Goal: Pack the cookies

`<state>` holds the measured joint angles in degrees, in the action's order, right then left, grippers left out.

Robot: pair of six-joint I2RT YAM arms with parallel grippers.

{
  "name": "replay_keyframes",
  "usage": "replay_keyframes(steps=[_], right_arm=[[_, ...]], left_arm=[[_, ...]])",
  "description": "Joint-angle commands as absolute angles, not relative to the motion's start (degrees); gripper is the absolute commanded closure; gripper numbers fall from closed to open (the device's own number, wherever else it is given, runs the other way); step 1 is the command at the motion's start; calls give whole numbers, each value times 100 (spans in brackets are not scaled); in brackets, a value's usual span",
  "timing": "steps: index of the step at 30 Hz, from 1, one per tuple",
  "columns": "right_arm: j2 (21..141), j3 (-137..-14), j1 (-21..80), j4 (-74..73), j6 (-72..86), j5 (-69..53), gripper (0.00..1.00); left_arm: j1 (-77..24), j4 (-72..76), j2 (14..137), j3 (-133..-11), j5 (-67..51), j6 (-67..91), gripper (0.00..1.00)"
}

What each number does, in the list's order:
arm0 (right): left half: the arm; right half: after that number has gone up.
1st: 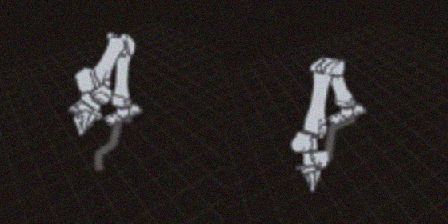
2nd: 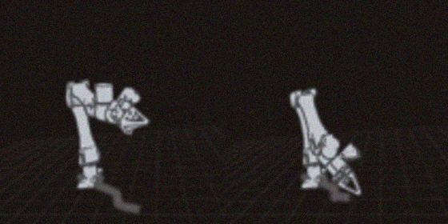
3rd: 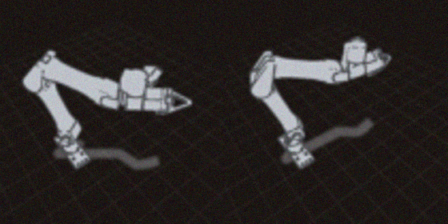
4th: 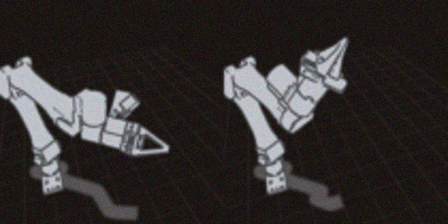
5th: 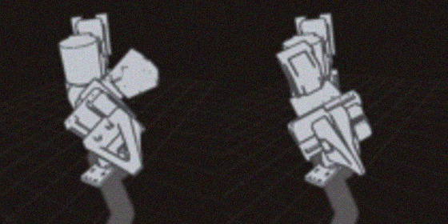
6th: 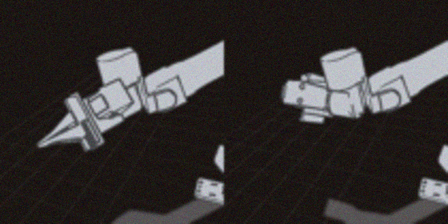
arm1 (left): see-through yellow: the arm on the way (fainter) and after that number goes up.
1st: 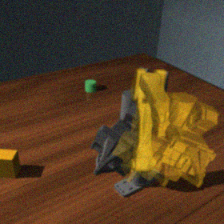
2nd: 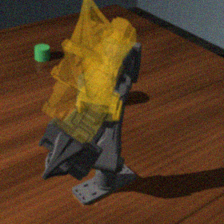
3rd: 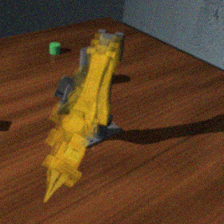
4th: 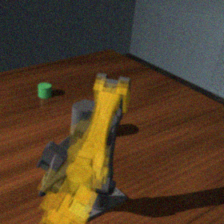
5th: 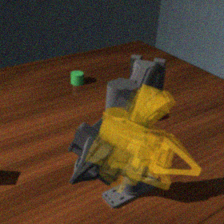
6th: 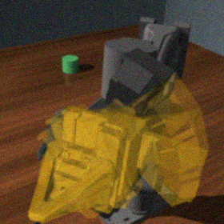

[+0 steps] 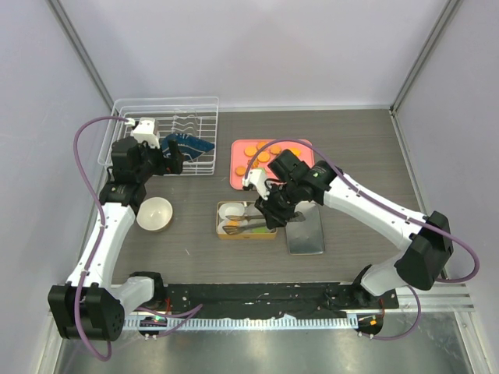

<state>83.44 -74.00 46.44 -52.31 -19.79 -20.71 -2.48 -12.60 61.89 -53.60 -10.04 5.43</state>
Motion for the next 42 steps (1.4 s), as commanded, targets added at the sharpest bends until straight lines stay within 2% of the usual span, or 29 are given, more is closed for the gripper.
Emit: replay_keyframes(steps=[1, 42], right_arm=[[8341, -7734, 4685, -5106, -2039, -2109, 82], [8464, -7638, 4685, -4887, -2118, -2004, 80]], left_arm=[[-220, -976, 6196, -5423, -949, 457, 0], [-211, -958, 6179, -5388, -897, 413, 0]])
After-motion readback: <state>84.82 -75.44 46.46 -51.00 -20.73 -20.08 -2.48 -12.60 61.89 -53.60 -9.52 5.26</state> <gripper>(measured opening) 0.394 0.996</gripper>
